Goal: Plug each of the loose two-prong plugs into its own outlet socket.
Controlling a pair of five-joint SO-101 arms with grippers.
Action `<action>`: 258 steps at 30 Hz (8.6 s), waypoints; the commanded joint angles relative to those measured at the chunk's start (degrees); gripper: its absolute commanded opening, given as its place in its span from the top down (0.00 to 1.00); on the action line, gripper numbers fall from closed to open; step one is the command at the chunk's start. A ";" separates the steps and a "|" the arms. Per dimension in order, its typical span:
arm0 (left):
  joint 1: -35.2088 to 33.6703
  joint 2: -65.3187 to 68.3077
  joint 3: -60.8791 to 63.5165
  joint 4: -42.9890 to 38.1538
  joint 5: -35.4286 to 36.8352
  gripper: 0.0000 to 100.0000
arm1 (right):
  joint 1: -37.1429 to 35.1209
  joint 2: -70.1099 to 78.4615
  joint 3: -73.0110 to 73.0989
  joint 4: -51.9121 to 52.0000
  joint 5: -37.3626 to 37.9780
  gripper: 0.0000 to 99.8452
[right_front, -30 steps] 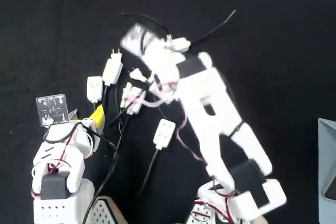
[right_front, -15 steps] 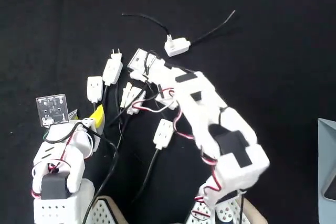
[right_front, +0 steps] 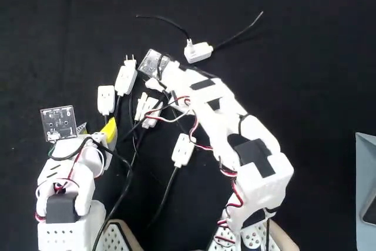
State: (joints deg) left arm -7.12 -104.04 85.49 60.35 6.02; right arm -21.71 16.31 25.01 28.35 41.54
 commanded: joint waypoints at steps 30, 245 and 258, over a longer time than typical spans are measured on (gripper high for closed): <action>-0.31 -0.09 0.31 -0.09 0.35 0.76 | -2.90 7.34 -7.60 -12.31 0.26 0.70; -0.40 -0.09 7.16 -8.97 -2.02 0.77 | 21.80 -20.18 11.21 27.43 26.73 0.62; -0.40 -0.09 7.16 -8.97 -2.02 0.77 | 21.63 -8.75 11.03 24.26 26.73 0.62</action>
State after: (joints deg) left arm -7.21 -104.04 93.32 52.70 4.70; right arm -0.62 4.35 37.05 54.37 67.65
